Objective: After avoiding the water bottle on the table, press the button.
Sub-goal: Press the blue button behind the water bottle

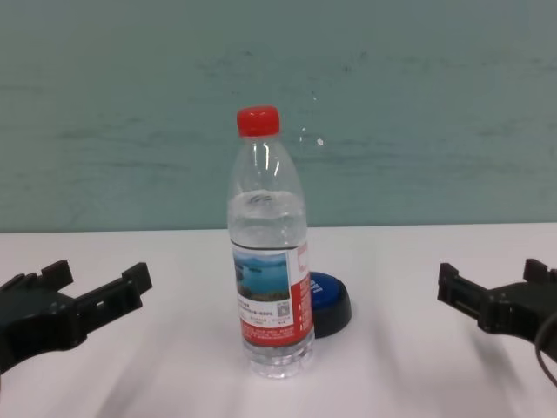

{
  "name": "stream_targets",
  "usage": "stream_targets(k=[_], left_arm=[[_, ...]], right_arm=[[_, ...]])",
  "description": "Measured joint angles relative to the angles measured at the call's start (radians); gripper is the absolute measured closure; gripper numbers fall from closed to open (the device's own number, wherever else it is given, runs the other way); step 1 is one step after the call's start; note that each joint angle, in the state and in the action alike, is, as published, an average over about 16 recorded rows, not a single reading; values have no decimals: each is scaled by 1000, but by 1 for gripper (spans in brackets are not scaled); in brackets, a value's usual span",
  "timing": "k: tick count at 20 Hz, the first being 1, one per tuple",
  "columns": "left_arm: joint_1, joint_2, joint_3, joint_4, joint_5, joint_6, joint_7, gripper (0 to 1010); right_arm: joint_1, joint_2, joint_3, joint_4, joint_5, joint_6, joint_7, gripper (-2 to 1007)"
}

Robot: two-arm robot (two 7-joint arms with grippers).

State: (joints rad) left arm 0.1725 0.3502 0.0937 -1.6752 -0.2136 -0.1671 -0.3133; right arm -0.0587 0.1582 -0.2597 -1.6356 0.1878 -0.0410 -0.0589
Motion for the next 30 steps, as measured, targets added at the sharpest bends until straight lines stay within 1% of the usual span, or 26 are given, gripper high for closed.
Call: stream_targets(k=[4,8,14,21,25,30], left_arm=[[4,2,1,-4,-1,2,0,0],[5,2,2,-6,-1,3,1,0],[4,2,1,-4,0,2,1,0],[3,1,1,-3,0,0,1,0],[3,1,1,-2,1,0,1,0],[3,1,1,-2,1,0,1,0]], right_arm=[[2,0,2,-2,0,11,10,1],[7,-1,5,-3,-3,28,26,1],[25,-1,17,-3,-14,70,61,1],[65,0,32,7,-40,125,104,1],[96,1,40,19,-57,154,129,1],[140,-1,46,45,-78,181,160,1]])
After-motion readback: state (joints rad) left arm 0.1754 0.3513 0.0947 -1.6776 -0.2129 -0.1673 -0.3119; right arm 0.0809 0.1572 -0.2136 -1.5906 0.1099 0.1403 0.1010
